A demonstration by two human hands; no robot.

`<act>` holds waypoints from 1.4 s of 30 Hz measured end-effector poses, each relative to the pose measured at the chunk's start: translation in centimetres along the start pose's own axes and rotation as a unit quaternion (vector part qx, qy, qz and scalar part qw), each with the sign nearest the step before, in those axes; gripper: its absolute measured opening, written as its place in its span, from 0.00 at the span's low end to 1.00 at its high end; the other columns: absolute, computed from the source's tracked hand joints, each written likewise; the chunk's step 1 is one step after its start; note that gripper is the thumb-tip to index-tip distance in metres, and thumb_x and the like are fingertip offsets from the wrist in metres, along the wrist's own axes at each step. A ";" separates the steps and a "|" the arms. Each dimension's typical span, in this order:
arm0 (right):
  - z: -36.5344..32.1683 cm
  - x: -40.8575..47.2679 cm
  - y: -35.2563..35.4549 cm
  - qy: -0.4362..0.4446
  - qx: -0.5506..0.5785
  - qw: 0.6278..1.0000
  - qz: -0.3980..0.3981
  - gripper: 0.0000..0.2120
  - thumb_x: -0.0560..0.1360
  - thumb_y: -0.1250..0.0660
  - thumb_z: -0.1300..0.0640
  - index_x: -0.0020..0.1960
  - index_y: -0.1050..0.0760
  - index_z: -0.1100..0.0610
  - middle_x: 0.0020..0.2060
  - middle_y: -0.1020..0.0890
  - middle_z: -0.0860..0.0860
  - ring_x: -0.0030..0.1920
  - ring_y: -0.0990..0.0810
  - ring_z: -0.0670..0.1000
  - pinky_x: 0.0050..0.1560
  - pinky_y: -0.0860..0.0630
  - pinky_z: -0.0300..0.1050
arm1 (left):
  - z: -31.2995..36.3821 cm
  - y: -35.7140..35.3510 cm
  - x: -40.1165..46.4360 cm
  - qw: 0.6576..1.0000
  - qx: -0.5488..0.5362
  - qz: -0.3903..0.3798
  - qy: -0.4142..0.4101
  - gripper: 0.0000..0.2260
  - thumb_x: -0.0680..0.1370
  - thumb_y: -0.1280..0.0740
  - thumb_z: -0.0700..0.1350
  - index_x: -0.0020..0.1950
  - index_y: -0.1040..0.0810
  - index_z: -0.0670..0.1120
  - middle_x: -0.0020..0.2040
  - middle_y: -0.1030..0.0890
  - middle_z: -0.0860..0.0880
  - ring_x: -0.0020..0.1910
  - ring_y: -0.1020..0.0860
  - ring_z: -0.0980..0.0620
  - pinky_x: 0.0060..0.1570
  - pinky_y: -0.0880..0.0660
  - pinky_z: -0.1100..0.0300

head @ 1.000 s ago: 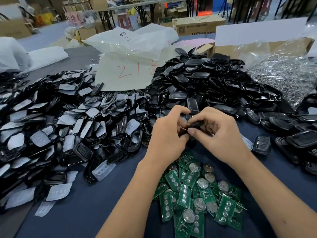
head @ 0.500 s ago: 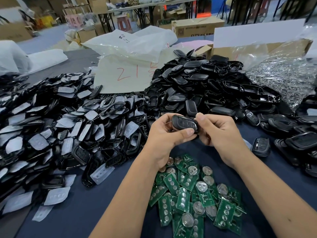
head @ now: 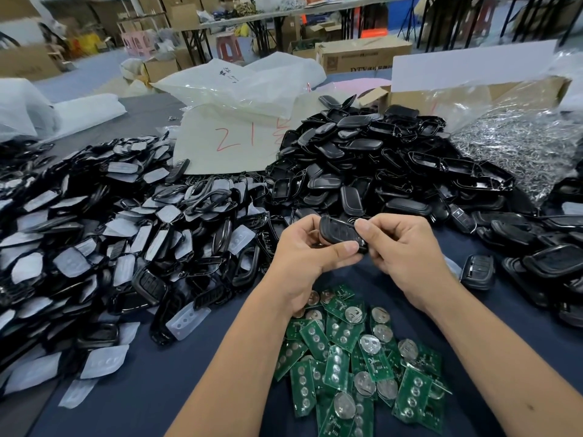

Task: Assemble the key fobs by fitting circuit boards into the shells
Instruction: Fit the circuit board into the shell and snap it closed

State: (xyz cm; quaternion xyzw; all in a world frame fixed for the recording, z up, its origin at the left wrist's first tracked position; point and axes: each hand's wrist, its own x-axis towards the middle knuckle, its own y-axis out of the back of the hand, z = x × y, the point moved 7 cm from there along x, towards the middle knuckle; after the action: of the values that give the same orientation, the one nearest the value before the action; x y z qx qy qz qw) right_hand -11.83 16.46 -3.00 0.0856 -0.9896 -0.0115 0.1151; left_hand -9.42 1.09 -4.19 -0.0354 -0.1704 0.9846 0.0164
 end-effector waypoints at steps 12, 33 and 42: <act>-2.0 -0.7 0.8 0.136 -0.203 0.965 0.100 0.04 0.78 0.24 0.56 0.46 0.13 0.47 0.39 0.15 0.37 0.40 0.16 0.42 0.41 0.25 0.34 | 2.9 1.5 -0.4 0.942 0.247 0.146 -0.173 0.14 0.73 0.24 0.34 0.45 0.23 0.51 0.44 0.18 0.47 0.40 0.14 0.45 0.46 0.16 0.40; -1.2 -0.3 0.0 0.065 -0.119 0.991 0.019 0.09 0.83 0.31 0.58 0.47 0.17 0.47 0.29 0.17 0.52 0.26 0.21 0.51 0.31 0.24 0.39 | 1.8 1.7 0.2 0.954 0.247 0.111 -0.133 0.12 0.73 0.23 0.32 0.43 0.24 0.44 0.40 0.17 0.45 0.40 0.14 0.45 0.47 0.15 0.46; -0.6 -0.2 0.4 0.035 -0.117 0.992 0.034 0.08 0.82 0.31 0.58 0.46 0.16 0.50 0.29 0.17 0.52 0.25 0.21 0.50 0.30 0.25 0.37 | 1.0 1.4 0.5 0.956 0.264 0.075 -0.098 0.11 0.75 0.25 0.32 0.46 0.26 0.40 0.36 0.19 0.54 0.39 0.14 0.48 0.50 0.17 0.40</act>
State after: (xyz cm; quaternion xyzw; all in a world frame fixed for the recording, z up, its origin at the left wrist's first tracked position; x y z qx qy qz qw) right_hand -11.55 16.90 -2.43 0.0384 -0.9791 -0.1207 0.1591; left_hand -10.04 -0.51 -3.74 0.0547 0.0982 0.9915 -0.0657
